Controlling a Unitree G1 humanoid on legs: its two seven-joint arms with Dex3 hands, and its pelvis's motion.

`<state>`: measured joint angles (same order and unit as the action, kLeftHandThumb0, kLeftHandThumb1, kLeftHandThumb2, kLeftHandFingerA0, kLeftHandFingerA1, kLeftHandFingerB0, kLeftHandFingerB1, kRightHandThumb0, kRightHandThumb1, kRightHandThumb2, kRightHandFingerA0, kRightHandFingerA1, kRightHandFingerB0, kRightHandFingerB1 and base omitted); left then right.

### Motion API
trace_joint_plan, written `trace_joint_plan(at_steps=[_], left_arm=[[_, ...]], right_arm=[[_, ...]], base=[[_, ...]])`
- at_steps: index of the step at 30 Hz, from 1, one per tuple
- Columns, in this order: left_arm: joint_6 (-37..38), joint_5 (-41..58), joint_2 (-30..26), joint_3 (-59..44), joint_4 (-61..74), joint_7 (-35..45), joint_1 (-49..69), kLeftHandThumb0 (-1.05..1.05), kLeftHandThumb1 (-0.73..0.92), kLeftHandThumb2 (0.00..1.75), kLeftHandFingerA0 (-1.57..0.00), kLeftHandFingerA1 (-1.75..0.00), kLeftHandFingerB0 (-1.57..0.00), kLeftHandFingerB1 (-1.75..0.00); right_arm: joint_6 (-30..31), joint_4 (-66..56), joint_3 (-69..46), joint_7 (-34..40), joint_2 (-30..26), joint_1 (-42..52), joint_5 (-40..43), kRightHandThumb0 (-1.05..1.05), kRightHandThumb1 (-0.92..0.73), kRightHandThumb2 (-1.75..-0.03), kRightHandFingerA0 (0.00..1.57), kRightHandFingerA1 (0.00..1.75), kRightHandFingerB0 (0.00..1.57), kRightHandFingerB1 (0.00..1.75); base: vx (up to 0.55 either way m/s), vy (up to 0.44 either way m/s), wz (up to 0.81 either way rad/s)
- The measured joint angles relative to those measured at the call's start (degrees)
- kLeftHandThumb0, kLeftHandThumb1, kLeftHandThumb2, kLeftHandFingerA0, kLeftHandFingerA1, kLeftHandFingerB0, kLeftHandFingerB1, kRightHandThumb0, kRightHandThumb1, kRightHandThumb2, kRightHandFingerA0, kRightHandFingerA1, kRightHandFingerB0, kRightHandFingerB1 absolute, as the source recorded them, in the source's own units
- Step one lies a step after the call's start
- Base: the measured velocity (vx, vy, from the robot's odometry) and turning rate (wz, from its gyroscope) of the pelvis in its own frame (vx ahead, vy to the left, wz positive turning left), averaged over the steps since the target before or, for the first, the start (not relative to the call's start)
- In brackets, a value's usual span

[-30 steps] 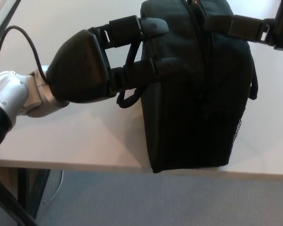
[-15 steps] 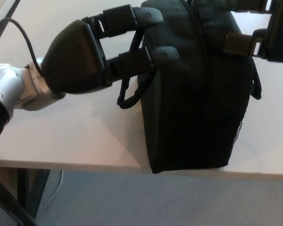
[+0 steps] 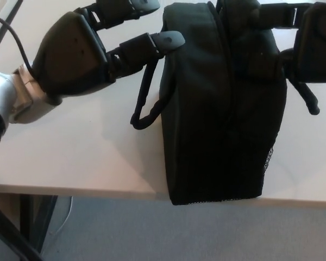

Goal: A lunch bag is kept on the middle of the desk and the robot uses both its hands to grab the opening of the bag from the left and right and moves its hands away from each other to spread the bag open

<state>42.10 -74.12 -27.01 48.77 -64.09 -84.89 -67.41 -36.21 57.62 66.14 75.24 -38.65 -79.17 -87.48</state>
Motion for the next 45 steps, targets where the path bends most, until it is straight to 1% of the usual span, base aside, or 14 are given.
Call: trace_joint_plan(at_steps=[4, 13, 17, 21, 22, 23, 24, 30, 33, 35, 36, 37, 39, 45], left_arm=[[0.0, 0.2, 0.9, 0.2, -0.2, -0.1, -0.2, -0.42, 0.64, 0.6, -0.48, -0.38, -0.38, -0.32], [0.0, 0.4, 2.8, 0.4, 0.3, -0.1, -1.5, -0.21, 0.57, 0.58, -0.55, -0.42, -0.35, -0.33], [-0.2, 0.6, 3.8, 0.4, 0.7, -0.1, -1.5, -0.26, 0.6, 0.58, -0.53, -0.42, -0.42, -0.34], [-0.2, 0.7, 4.7, 0.5, 0.8, -0.3, -1.5, -0.41, 0.67, 0.61, -0.65, -0.53, -0.51, -0.36], [-0.2, 0.7, 4.8, 0.5, 0.9, -0.4, -1.5, -0.29, 0.65, 0.6, -0.66, -0.64, -0.66, -0.44], [-0.1, 0.7, 4.8, 0.5, 1.0, -0.5, -1.5, -0.29, 0.65, 0.6, -0.66, -0.64, -0.66, -0.44], [0.0, 0.7, 4.8, 0.7, 1.2, -0.7, -1.5, -0.25, 0.56, 0.57, -0.58, -0.73, -0.63, -0.5], [1.9, 0.5, 3.7, 3.6, 5.4, -0.8, 0.0, -0.31, 0.54, 0.56, -0.61, -0.82, -0.69, -0.46], [1.6, 0.1, 3.4, 4.9, 6.5, -0.9, 0.5, -0.29, 0.51, 0.56, -0.81, -1.16, -0.98, -0.53], [1.2, 0.0, 3.3, 5.5, 7.0, -0.8, 0.8, -0.35, 0.39, 0.78, -0.97, -1.12, -0.89, -0.7], [1.1, 0.0, 3.3, 5.8, 7.1, -0.8, 0.8, -0.28, 0.5, 0.56, -0.97, -1.21, -1.01, -0.57], [0.9, 0.0, 3.3, 6.1, 7.1, -0.9, 0.8, -0.33, 0.39, 0.82, -1.03, -1.1, -0.88, -0.73], [0.9, 0.1, 3.3, 6.3, 7.1, -0.9, 0.8, -0.26, 0.55, 0.59, -0.96, -1.22, -1.01, -0.61], [2.0, 0.9, 3.4, 6.3, 7.1, -0.5, 0.9, -0.25, 0.59, 0.65, -0.97, -1.23, -0.99, -0.72]], right_arm=[[3.0, -1.3, 1.2, -0.6, -0.1, 0.0, -1.3, -0.42, -0.53, -0.58, 0.26, 0.32, 0.28, 0.31], [5.8, -1.2, 1.2, -1.5, 0.4, 1.0, -1.9, -0.55, -0.56, -0.57, 0.0, 0.25, 0.2, 0.28], [5.3, -2.9, 0.8, -5.1, 0.3, 1.1, -1.5, -0.58, -0.43, -0.82, 0.01, 0.21, 0.07, 0.36], [3.3, -3.6, 0.4, -8.7, 0.3, 1.1, -0.6, -0.56, -0.59, -0.58, 0.0, 0.07, 0.0, 0.23], [2.9, -3.8, 0.3, -9.4, 0.3, 1.1, -0.4, -0.35, -0.37, -0.93, 0.01, 0.52, 0.0, 0.5], [2.8, -4.1, 0.2, -10.2, 0.2, 1.1, -0.2, -0.35, -0.37, -0.93, 0.01, 0.52, 0.0, 0.5], [3.2, -4.4, 0.2, -10.5, 0.0, 1.1, -0.4, -0.46, -0.46, -0.78, 1.02, 1.2, 0.32, 0.56], [3.9, -1.7, 0.5, -7.4, 0.0, 0.7, -0.8, -0.32, -0.62, -0.59, 0.69, 0.49, 0.34, 0.33], [3.7, -1.0, 0.7, -7.1, 0.5, 0.5, -0.9, -0.27, -0.55, -0.57, 0.78, 0.49, 0.4, 0.36], [3.7, -1.1, 1.1, -7.0, 0.6, 0.3, -1.1, -0.31, -0.52, -0.56, 0.82, 0.55, 0.39, 0.36], [3.7, -1.2, 1.2, -6.9, 0.6, 0.3, -1.1, -0.29, -0.51, -0.56, 0.83, 0.56, 0.4, 0.36], [3.6, -1.3, 1.3, -7.1, 0.7, 0.2, -1.2, -0.34, -0.48, -0.55, 0.92, 0.76, 0.41, 0.36], [3.4, -1.3, 1.3, -7.1, 0.8, 0.1, -1.2, -0.3, -0.48, -0.55, 0.97, 0.86, 0.41, 0.35], [3.0, -0.8, 1.5, -6.5, 1.6, 0.1, -1.2, -0.32, -0.51, -0.55, 0.99, 0.84, 0.49, 0.38]], base=[[0.0, 0.0, 0.0], [0.0, 0.0, 0.0], [0.0, 0.0, 0.0], [0.0, 0.0, 0.0], [0.0, 0.0, 0.0], [0.0, 0.0, 0.0], [0.0, 0.0, 0.0], [0.0, 0.0, 0.0], [0.0, 0.0, 0.0], [0.0, 0.0, 0.0], [0.0, 0.0, 0.0], [0.0, 0.0, 0.0], [0.0, 0.0, 0.0], [0.0, 0.0, 0.0]])
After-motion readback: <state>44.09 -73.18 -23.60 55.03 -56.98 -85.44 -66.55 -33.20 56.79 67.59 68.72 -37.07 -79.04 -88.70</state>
